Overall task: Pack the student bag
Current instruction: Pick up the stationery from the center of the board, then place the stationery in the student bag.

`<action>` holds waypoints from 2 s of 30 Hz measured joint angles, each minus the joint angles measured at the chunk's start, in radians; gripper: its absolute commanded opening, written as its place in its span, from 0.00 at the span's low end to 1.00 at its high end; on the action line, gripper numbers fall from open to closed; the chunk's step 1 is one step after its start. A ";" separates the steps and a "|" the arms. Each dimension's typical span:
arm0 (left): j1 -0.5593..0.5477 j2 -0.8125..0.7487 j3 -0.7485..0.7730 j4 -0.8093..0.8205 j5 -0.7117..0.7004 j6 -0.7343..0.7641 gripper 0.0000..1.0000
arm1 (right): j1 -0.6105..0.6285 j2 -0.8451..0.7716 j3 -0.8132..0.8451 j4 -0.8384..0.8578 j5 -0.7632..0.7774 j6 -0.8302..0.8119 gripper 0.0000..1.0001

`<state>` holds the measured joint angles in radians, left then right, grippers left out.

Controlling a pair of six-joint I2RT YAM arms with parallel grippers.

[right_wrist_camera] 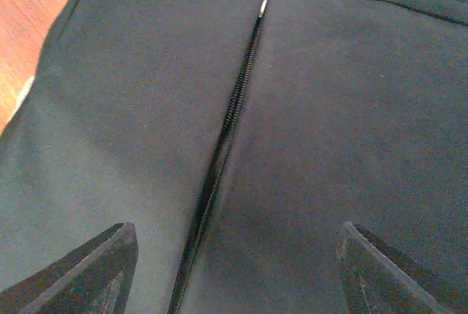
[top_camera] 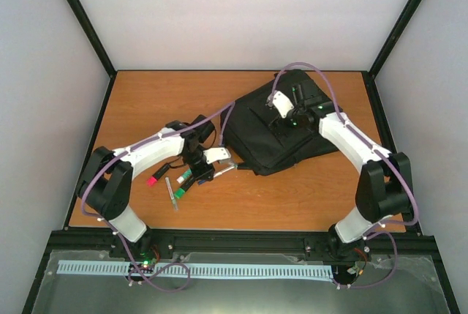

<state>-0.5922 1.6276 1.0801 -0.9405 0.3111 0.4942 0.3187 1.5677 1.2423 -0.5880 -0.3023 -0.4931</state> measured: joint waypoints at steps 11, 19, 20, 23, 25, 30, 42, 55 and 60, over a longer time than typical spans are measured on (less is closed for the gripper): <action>0.023 -0.032 0.053 -0.005 0.052 -0.049 0.08 | 0.074 0.166 0.090 0.047 0.159 0.016 0.67; 0.024 -0.017 0.177 -0.019 0.109 -0.072 0.09 | 0.093 0.183 0.092 0.061 0.241 0.052 0.39; 0.024 -0.011 0.188 -0.020 0.113 -0.075 0.09 | 0.096 0.183 0.092 0.060 0.243 0.053 0.35; 0.024 0.016 0.214 -0.019 0.127 -0.088 0.09 | 0.099 0.184 0.092 0.055 0.243 0.068 0.18; 0.024 0.039 0.225 -0.017 0.138 -0.111 0.09 | 0.100 0.184 0.093 0.051 0.241 0.078 0.06; 0.024 0.105 0.280 -0.019 0.159 -0.156 0.09 | 0.101 0.183 0.110 0.031 0.235 0.083 0.03; 0.024 0.304 0.525 -0.028 0.227 -0.215 0.09 | 0.091 0.098 0.120 -0.050 0.143 0.063 0.03; 0.024 0.478 0.650 -0.073 0.269 -0.254 0.10 | 0.091 0.047 0.089 -0.076 0.044 0.018 0.03; 0.024 0.505 0.764 -0.072 0.269 -0.268 0.11 | 0.102 0.043 0.060 -0.076 0.002 -0.001 0.03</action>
<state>-0.5686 2.1326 1.8446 -1.0122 0.5804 0.2264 0.4206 1.6104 1.3022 -0.6636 -0.3000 -0.4942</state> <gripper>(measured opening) 0.121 0.031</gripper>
